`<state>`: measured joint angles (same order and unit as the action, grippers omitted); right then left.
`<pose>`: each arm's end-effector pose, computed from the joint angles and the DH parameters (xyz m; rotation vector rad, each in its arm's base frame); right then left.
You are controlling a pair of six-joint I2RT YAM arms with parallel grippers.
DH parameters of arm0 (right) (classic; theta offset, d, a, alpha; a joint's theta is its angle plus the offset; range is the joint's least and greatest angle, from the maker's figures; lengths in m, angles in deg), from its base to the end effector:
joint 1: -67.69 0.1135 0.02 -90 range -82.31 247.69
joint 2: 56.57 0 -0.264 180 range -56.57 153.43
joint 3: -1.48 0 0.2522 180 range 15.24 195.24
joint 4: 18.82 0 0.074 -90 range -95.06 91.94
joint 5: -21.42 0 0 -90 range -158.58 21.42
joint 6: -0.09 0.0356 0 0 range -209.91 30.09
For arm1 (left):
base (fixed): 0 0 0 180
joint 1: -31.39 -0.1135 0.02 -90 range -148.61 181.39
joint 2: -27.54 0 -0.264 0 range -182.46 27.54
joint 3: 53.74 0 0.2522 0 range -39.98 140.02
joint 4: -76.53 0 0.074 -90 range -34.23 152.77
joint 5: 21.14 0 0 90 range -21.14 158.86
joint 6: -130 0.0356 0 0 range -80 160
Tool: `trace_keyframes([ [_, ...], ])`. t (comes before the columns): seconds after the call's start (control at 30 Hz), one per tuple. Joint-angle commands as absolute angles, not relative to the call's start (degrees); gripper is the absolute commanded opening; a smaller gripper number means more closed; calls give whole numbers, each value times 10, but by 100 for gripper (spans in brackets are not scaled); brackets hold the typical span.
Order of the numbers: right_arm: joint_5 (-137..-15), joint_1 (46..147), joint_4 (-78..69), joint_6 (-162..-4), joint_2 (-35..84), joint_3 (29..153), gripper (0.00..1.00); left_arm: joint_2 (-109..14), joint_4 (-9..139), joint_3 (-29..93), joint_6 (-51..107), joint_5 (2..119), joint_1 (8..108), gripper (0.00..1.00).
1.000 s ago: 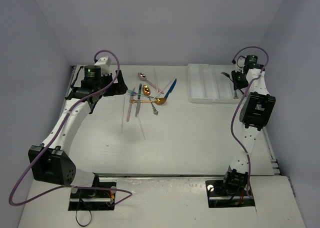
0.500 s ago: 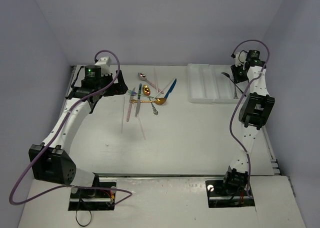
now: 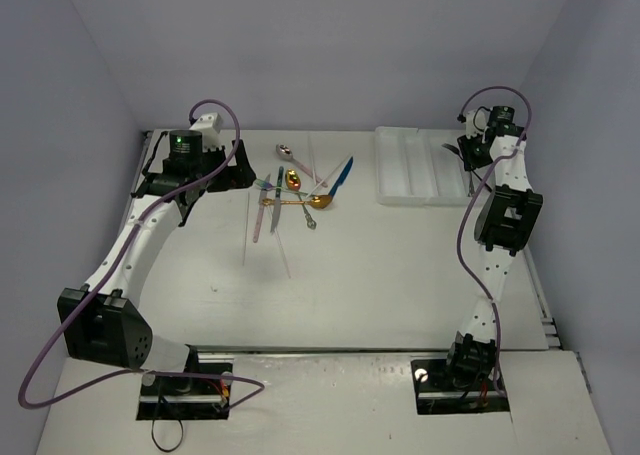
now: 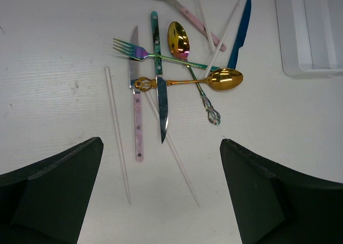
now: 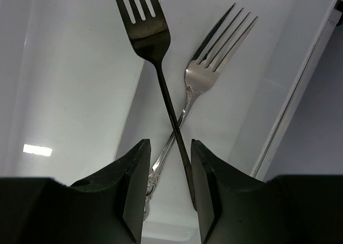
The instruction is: Sort the eating utensils into containers
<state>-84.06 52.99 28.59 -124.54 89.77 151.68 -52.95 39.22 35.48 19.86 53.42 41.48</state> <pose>0.5536 -0.1354 0.2022 -0.5293 2.2386 -0.1276 0.3142 -0.0655 0.3603 -0.0155 2.1053 -0.5997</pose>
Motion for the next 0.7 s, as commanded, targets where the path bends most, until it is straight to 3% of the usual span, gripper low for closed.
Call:
trace_keyframes([
  [0.0,-847,525,276,-1259,899,1554,34,-514,419,384,203,526,412,92],
  [0.33,-858,523,269,-1262,934,1583,34,-512,420,381,207,529,412,92],
  [0.67,-869,520,251,-1260,933,1580,24,-520,417,387,215,539,408,92],
])
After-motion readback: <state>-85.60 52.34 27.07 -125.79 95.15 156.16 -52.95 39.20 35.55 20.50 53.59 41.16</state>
